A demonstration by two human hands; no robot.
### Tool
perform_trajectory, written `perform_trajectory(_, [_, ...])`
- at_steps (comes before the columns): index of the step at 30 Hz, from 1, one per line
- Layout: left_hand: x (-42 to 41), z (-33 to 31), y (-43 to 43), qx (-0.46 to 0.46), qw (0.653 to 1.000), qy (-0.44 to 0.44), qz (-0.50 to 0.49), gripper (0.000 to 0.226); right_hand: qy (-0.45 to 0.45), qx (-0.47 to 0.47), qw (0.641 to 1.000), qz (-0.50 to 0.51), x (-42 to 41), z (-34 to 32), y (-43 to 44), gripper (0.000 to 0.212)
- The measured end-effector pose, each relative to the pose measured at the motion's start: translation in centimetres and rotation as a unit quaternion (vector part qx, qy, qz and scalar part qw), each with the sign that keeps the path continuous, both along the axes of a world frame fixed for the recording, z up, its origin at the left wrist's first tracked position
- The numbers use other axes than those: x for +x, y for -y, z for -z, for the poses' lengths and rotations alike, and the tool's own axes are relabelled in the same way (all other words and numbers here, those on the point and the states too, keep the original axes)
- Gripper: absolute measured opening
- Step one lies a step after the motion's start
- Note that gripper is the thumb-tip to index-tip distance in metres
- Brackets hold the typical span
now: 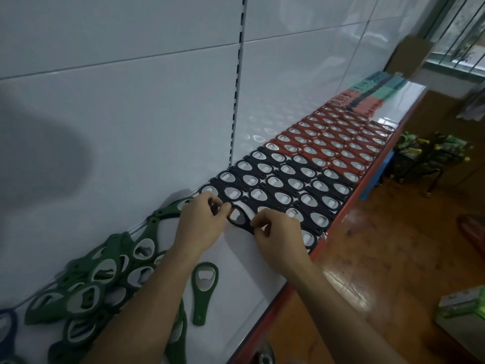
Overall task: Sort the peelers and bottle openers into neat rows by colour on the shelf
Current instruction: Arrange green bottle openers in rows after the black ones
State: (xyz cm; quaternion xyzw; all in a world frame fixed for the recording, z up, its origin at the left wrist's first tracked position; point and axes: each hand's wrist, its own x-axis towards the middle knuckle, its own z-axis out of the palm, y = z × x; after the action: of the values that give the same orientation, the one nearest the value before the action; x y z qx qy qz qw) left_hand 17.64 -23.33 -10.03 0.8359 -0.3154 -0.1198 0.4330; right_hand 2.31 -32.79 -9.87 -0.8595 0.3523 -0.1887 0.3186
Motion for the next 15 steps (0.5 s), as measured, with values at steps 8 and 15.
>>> perform_trajectory(8, [0.0, 0.8, -0.2, 0.133, 0.97, 0.182, 0.09, 0.032, -0.016, -0.12, 0.992, -0.044, -0.2, 1.2, -1.1, 0.022])
perform_trajectory(15, [0.2, 0.5, -0.3, 0.149, 0.968, 0.168, 0.109, 0.039, -0.022, -0.126, 0.992, -0.016, 0.0, 1.3, -0.3, 0.027])
